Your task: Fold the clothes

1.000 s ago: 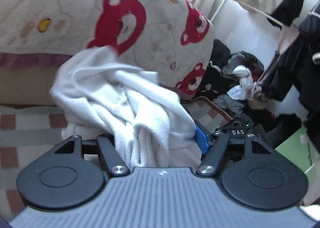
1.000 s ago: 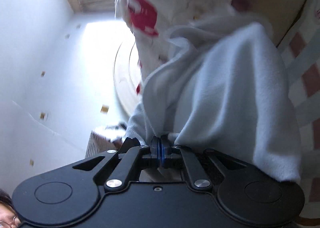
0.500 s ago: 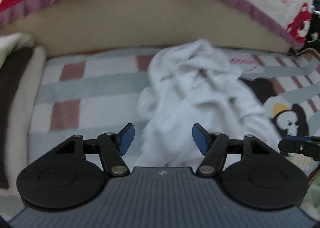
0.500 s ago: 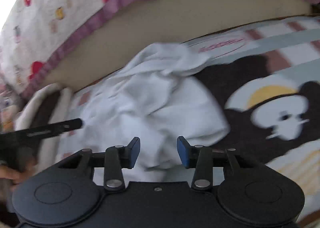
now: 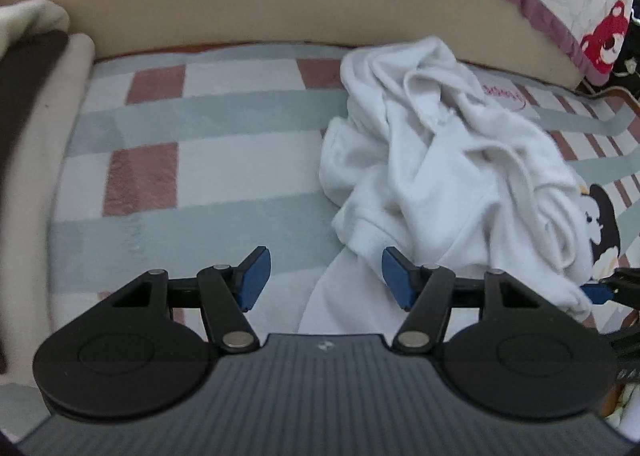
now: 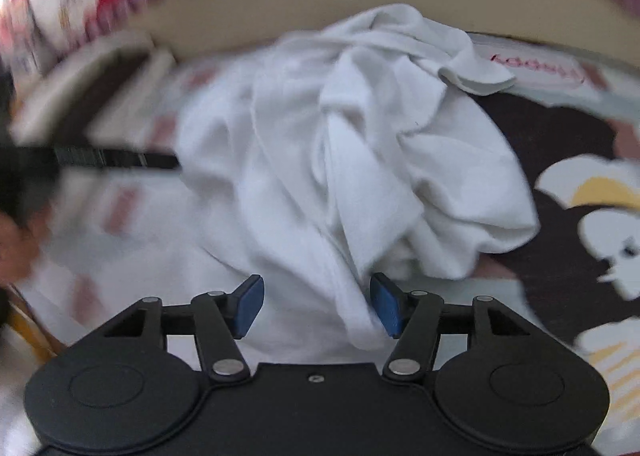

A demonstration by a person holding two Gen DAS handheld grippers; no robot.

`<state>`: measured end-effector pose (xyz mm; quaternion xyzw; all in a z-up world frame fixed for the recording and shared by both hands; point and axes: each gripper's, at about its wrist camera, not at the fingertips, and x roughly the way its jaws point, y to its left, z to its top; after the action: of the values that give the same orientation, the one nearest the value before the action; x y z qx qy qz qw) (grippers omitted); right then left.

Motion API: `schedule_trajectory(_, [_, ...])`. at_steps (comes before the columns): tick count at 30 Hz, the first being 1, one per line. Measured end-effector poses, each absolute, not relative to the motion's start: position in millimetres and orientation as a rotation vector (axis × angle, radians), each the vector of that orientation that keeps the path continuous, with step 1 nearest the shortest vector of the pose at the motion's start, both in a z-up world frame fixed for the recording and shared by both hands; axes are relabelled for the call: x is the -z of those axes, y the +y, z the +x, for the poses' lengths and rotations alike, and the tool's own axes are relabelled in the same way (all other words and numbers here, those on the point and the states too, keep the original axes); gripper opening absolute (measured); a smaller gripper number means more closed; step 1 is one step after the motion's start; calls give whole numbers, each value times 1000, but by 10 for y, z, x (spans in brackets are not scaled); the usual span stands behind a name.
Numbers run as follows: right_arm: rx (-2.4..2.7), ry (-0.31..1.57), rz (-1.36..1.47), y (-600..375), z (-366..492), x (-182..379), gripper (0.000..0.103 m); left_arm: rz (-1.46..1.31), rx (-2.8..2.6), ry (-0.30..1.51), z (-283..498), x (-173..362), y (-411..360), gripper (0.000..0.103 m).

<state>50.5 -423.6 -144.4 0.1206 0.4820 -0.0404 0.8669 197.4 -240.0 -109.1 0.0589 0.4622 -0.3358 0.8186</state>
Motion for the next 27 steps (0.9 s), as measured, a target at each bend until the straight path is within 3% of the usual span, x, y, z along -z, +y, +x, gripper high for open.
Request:
schedule_trajectory(4, [181,1069,205,-4204,497,1565,68,110,745,966,1982,1128,-2433,62])
schedule_trajectory(7, [204,1055,322,-4331,460,1631,67,108,759,944,1986,1134,-2442,62])
schedule_trajectory(9, [179,1018,414,-4430,432,1644,25,102,767,949,1999,1182,-2432,62])
schedule_trajectory(10, [171,1005,422,-4456,436,1624,11,101,769,953,2009,1204,-2426,62])
schedule_trajectory(18, [109,794,366,-4740,129,1017,11,-59,741,933,2132,1039,-2269,61])
schedule_trajectory(27, [497,790,192,-5564,-97,803,10,24,819,885,2034,1086,-2433,63])
